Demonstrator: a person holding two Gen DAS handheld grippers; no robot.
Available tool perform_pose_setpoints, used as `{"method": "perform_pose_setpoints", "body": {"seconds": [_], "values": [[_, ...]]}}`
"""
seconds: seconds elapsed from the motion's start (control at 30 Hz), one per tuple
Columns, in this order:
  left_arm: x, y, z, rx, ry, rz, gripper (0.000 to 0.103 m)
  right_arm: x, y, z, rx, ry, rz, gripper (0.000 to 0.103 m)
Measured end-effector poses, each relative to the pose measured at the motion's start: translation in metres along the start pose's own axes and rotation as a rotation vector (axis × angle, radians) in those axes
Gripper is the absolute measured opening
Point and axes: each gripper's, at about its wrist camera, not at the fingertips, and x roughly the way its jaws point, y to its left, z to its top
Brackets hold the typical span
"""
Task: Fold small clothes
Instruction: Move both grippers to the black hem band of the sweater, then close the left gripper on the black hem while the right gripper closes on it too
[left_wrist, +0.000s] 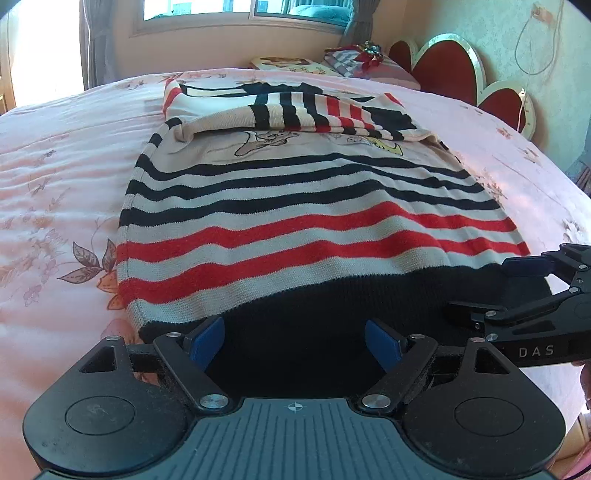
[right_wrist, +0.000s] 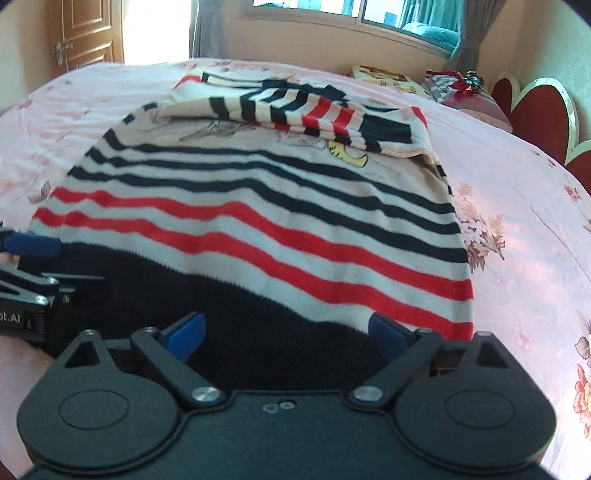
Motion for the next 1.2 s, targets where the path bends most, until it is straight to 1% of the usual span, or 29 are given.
{"method": "perform_pose_setpoints", "body": {"seconds": [0.07,0.17,0.27,0.33,0.4,0.43,0.5,0.6,0.67,0.7,0.73,0.77,0.83,0.87,0.9,0.93,0.97,1.0,1.03,1.07,1.13,1.2], "values": [[-0.004,0.001,-0.006,0.029,-0.007,0.005,0.083,0.002,-0.008,-0.006,0.038,-0.001,0.017,0.094],[-0.016,0.009,-0.013,0.018,-0.009,0.009,0.083,-0.001,-0.024,-0.013,0.097,0.016,0.011,0.096],[-0.027,0.024,-0.016,-0.042,-0.005,0.014,0.083,-0.012,-0.034,-0.019,0.104,0.016,-0.023,0.095],[-0.032,0.030,-0.018,-0.052,-0.010,0.017,0.083,-0.018,-0.039,-0.022,0.113,0.014,-0.045,0.093],[-0.035,0.031,-0.016,-0.050,0.008,0.055,0.083,-0.024,-0.047,-0.024,0.140,0.009,-0.072,0.090],[-0.038,0.034,-0.017,-0.059,0.008,0.057,0.083,-0.026,-0.050,-0.025,0.150,0.009,-0.085,0.090],[-0.042,0.041,-0.019,-0.085,0.007,0.036,0.083,-0.029,-0.059,-0.027,0.172,0.015,-0.103,0.090],[-0.033,0.052,-0.022,-0.132,0.052,-0.001,0.083,-0.028,-0.072,-0.031,0.204,0.033,-0.131,0.091],[-0.031,0.055,-0.024,-0.161,0.044,-0.024,0.082,-0.026,-0.080,-0.035,0.235,0.049,-0.141,0.091],[-0.031,0.055,-0.024,-0.174,0.045,-0.042,0.081,-0.027,-0.084,-0.037,0.254,0.052,-0.143,0.091],[-0.030,0.056,-0.024,-0.198,0.051,-0.070,0.075,-0.027,-0.088,-0.039,0.273,0.057,-0.142,0.091],[-0.029,0.056,-0.024,-0.213,0.058,-0.085,0.064,-0.027,-0.091,-0.041,0.287,0.063,-0.140,0.090],[-0.027,0.055,-0.023,-0.227,0.067,-0.111,0.062,-0.025,-0.095,-0.044,0.305,0.083,-0.132,0.090],[-0.026,0.056,-0.022,-0.236,0.072,-0.120,0.051,-0.023,-0.096,-0.046,0.319,0.094,-0.115,0.087],[-0.024,0.057,-0.020,-0.249,0.080,-0.133,0.037,-0.022,-0.098,-0.048,0.341,0.102,-0.091,0.086],[-0.022,0.060,-0.018,-0.271,0.095,-0.153,0.031,-0.022,-0.099,-0.049,0.373,0.103,-0.072,0.081],[-0.018,0.063,-0.017,-0.304,0.115,-0.183,0.013,-0.023,-0.099,-0.050,0.390,0.101,-0.060,0.076],[-0.014,0.065,-0.016,-0.327,0.138,-0.210,0.010,-0.024,-0.099,-0.049,0.395,0.101,-0.049,0.073],[-0.011,0.065,-0.015,-0.335,0.147,-0.218,0.010,-0.025,-0.098,-0.047,0.394,0.100,-0.034,0.060],[-0.010,0.063,-0.013,-0.325,0.143,-0.223,0.010,-0.027,-0.098,-0.046,0.391,0.098,-0.011,0.035],[-0.011,0.058,-0.007,-0.308,0.117,-0.235,0.009,-0.026,-0.098,-0.040,0.391,0.115,0.064,0.012],[-0.017,0.054,0.003,-0.285,0.067,-0.249,0.009,-0.024,-0.100,-0.034,0.398,0.120,0.101,0.010]]}}
